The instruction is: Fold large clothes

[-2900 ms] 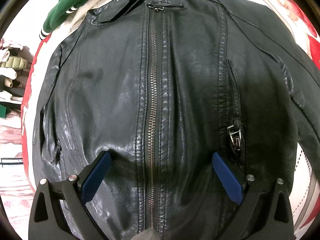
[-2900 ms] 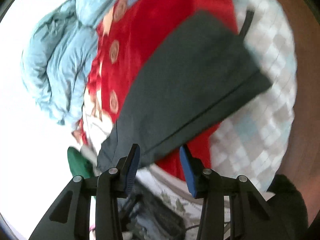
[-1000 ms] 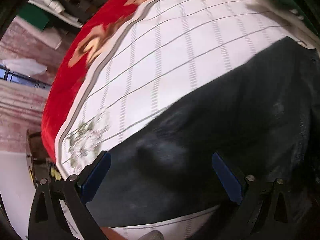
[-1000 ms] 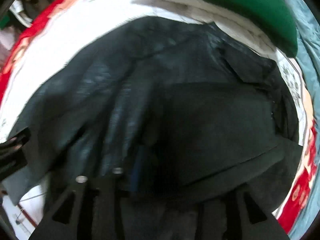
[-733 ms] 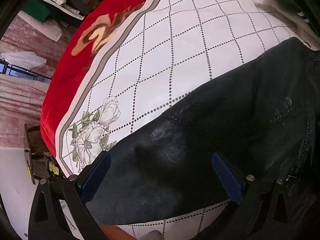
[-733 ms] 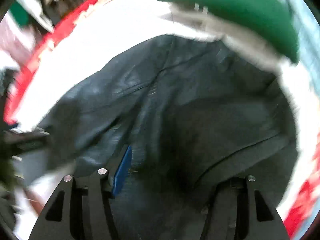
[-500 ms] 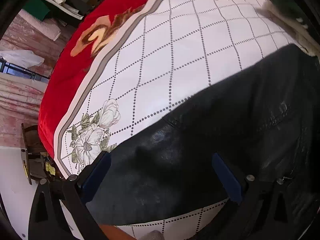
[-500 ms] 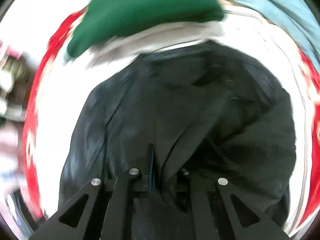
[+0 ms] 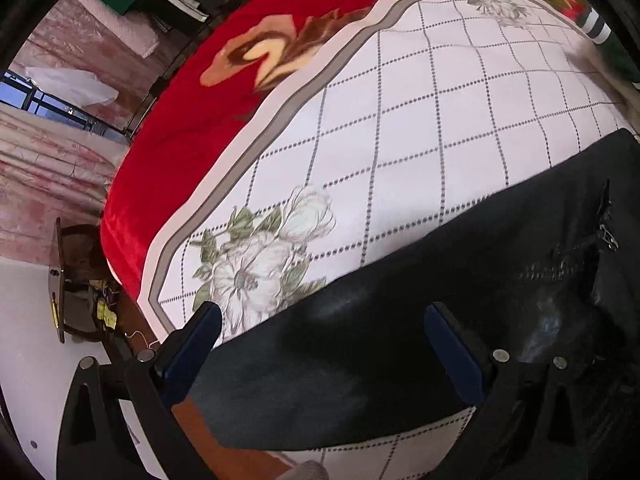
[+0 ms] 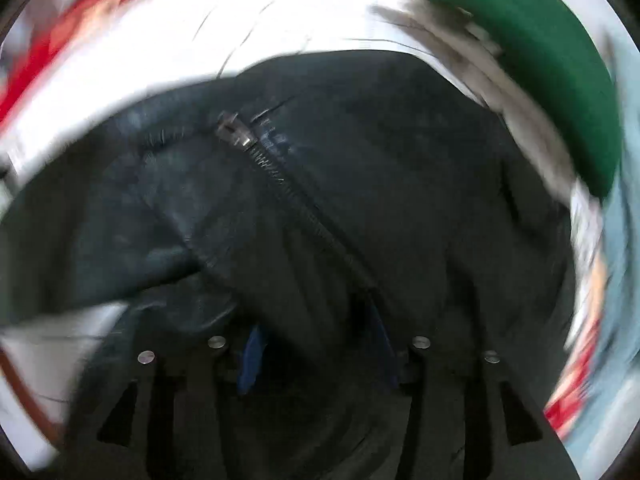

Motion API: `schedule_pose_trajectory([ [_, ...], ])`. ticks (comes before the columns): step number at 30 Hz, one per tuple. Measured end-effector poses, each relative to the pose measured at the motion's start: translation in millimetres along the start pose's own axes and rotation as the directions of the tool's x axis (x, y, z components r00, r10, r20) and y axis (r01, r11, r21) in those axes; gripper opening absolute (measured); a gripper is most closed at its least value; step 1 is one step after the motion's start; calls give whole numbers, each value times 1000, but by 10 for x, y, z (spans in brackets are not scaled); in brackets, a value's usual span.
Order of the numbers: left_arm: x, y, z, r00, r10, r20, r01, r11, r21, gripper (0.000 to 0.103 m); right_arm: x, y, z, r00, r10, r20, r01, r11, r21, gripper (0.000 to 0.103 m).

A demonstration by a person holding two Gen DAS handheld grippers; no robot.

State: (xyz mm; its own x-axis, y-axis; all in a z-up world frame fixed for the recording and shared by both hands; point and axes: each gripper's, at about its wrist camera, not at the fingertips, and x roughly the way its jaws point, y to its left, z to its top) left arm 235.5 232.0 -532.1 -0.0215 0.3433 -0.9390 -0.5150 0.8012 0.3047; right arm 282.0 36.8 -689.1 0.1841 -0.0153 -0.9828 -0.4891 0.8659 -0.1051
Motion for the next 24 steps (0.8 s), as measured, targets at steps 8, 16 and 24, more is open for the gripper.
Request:
schedule_pose_trajectory([
  [8,-207,-316,-141,998,-59,22,58,998,29,103,-411,-1584,-1091,997,68,46,-81,720,689,53],
  [16,-376,-1051,-261,993,-98,58,93,992,83,103,538,-2521,-1814,992,21,-125,91,573,815,0],
  [24,-388,-1051,-495,997,-73,14,74,995,-70,103,254,-1948,-1710,990,76,-116,21,743,669,52],
])
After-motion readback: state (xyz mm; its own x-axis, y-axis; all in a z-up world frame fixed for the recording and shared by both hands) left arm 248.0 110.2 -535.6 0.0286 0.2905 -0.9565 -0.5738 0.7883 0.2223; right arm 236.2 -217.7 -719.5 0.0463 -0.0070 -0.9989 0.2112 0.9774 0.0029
